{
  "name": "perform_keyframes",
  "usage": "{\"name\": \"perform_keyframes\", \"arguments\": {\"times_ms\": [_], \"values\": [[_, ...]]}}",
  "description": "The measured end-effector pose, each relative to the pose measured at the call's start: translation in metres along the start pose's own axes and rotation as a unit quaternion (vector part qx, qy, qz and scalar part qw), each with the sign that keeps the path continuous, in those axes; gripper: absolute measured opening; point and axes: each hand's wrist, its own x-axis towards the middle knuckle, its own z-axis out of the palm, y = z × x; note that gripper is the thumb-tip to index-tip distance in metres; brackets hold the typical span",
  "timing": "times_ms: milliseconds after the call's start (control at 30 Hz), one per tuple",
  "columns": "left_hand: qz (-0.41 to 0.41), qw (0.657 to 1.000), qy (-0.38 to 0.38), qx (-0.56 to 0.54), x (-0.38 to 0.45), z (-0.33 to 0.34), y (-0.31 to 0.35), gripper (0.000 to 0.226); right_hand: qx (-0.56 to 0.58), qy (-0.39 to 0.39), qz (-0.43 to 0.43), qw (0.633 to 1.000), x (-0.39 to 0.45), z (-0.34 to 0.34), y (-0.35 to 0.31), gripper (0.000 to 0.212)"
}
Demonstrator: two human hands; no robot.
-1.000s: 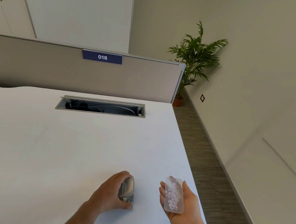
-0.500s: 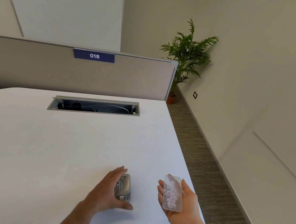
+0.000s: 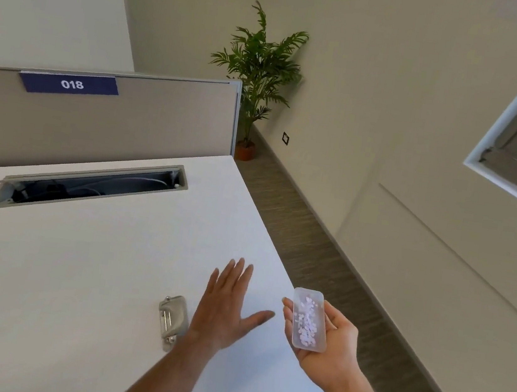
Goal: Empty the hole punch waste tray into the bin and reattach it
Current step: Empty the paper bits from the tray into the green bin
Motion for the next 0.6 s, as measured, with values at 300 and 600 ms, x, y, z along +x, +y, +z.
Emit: {"name": "perform_keyframes", "arguments": {"times_ms": [300, 600], "values": [[0.044, 0.997, -0.043, 0.042, 0.037, 0.062, 0.094, 0.115, 0.041, 0.056, -0.047, 0.996, -0.01, -0.085, -0.091, 0.048], [0.029, 0.997, -0.049, 0.048, 0.069, 0.136, 0.188, 0.114, 0.056, 0.074, -0.031, 0.995, 0.004, -0.187, -0.183, 0.048]]}}
